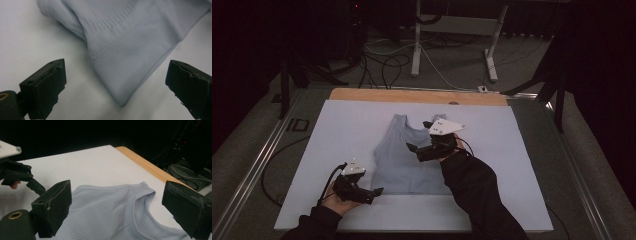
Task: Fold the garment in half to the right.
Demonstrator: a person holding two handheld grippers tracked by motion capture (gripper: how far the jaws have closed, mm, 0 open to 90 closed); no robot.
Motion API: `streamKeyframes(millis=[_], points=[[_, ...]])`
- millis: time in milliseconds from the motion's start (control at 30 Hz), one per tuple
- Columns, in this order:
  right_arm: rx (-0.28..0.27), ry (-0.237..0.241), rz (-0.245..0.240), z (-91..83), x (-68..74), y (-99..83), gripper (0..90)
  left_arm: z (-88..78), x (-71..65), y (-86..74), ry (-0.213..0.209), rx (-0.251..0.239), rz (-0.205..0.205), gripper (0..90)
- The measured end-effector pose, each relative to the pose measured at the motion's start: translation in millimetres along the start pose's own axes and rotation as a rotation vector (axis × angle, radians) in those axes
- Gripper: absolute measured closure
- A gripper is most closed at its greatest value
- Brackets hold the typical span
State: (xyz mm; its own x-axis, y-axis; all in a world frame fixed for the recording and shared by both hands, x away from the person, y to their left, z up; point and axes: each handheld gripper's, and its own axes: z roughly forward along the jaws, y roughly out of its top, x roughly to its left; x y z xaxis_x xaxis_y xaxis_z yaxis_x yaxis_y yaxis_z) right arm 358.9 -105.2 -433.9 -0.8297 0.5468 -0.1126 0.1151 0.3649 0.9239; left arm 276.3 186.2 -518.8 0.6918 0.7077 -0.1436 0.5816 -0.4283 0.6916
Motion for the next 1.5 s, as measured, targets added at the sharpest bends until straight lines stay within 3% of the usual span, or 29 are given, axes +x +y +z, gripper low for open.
streamKeyframes(millis=[200,333,567,767,933,1033,1100,1267,1500], points=[[0.006,0.008,-0.009,4.3,-0.6,-0.4,9.2,6.0,1.6,-1.3,-0.032,0.037,-0.023,18.4],[0.011,0.018,-0.009,9.4,1.1,0.2,9.3,10.5,4.4,-0.2,-0.044,0.039,-0.056,20.4],[0.019,0.029,-0.015,18.3,3.3,2.0,9.3,13.9,4.0,5.3,-0.079,0.050,-0.047,31.4],[0.018,0.038,-0.019,24.6,4.4,4.4,9.3,11.3,2.5,4.9,-0.122,0.053,-0.074,43.9],[0.018,0.038,-0.019,30.5,3.5,5.2,9.3,11.8,-1.4,5.4,-0.131,0.053,-0.090,52.3],[0.017,0.038,-0.006,35.5,2.6,5.3,9.3,11.7,-4.5,5.8,-0.111,0.055,-0.095,59.4],[0.024,0.034,-0.011,40.4,1.2,6.1,9.3,10.0,-4.2,5.9,-0.097,0.047,-0.115,68.5],[0.038,0.032,-0.006,52.7,-1.3,8.5,9.3,9.3,-6.1,6.1,-0.089,0.046,-0.120,83.3],[0.069,0.027,0.004,73.8,-11.7,10.7,9.6,7.7,-9.9,7.6,-0.084,0.042,-0.097,84.9]])
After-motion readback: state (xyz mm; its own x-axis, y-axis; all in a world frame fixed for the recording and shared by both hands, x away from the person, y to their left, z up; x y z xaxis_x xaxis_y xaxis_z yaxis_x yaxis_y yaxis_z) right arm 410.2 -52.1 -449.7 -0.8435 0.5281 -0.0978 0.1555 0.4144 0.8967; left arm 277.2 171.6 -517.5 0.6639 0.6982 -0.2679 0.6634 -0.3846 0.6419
